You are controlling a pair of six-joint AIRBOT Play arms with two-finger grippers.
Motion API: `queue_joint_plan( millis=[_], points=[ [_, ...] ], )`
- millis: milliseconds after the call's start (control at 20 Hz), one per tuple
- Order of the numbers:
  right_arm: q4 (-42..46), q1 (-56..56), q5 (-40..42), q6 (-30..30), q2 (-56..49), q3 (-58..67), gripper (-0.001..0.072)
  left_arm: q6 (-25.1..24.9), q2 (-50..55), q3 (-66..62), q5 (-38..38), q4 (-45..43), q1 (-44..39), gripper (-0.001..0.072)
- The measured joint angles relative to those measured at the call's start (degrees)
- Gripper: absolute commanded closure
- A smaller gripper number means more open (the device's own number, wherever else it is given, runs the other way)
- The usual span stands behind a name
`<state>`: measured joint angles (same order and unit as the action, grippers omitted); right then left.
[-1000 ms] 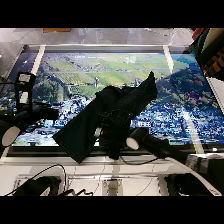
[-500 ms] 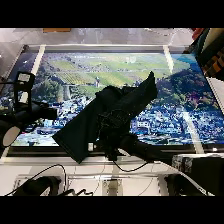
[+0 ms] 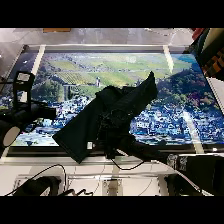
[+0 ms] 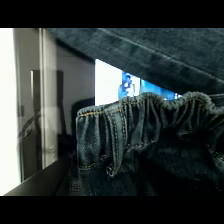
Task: Fold the clothes and pants, and hang the long-sleeved shirts on hangers.
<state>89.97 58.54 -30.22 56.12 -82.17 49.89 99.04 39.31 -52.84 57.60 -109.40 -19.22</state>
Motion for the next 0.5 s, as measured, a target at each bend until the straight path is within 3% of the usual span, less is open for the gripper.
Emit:
queue_joint_plan(
  millis=[50, 100, 150, 500],
  points=[
    [0.39, 0.0, 0.31, 0.5, -0.13, 0.0, 0.0417, 0.0, 0.0, 0.0, -0.02, -0.02, -0.02, 0.0682],
    [0.79, 0.0, 0.44, 1.07, -0.31, -0.02, 0.0569, 0.0, 0.0, 0.0, -0.02, -0.02, -0.02, 0.0682],
    [1.22, 0.0, 0.7, 1.57, -0.42, 0.07, 0.0667, 0.0, 0.0, 0.0, -0.07, -0.04, -0.02, 0.0682],
    [5.97, -1.97, 0.63, 6.14, -0.76, 7.61, 0.0669, 0.0, 0.0, 0.02, -2.58, 0.35, 0.0, 0.0681]
  ],
)
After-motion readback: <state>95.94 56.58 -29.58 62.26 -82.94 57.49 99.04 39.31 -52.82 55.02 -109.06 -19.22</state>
